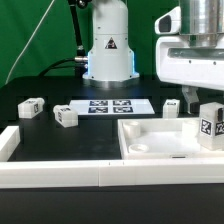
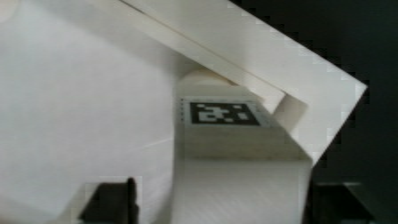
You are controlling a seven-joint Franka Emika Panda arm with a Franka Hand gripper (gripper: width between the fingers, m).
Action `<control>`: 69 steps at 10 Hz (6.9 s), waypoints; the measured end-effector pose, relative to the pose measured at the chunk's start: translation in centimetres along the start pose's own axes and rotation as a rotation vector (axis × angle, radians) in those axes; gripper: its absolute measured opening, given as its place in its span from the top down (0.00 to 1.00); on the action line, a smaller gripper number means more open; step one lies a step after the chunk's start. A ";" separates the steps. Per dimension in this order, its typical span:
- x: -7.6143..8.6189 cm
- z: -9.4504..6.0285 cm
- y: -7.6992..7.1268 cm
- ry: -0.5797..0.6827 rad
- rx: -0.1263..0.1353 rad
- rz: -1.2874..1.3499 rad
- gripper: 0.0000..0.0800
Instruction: Assemble one leg
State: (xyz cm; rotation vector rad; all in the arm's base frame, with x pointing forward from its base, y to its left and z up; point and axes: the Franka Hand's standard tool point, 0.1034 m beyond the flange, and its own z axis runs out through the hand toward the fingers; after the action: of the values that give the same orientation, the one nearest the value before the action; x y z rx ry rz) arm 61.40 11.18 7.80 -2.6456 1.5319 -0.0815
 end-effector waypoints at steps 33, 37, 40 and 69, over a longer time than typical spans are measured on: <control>-0.9 0.6 0.0 -0.005 -0.003 -0.066 0.54; -0.6 0.5 0.0 0.001 0.001 -0.418 0.19; -0.8 0.3 -0.3 -0.001 -0.004 -0.740 0.19; -0.8 0.3 -0.1 0.016 -0.006 0.184 0.33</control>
Offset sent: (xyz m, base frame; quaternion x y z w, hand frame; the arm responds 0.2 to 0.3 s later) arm 0.0006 0.0109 0.0014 -0.0191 -0.0129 -0.3060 0.9518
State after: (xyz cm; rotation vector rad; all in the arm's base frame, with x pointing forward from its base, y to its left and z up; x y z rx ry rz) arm 61.11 11.95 7.52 -2.5000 1.7739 -0.0865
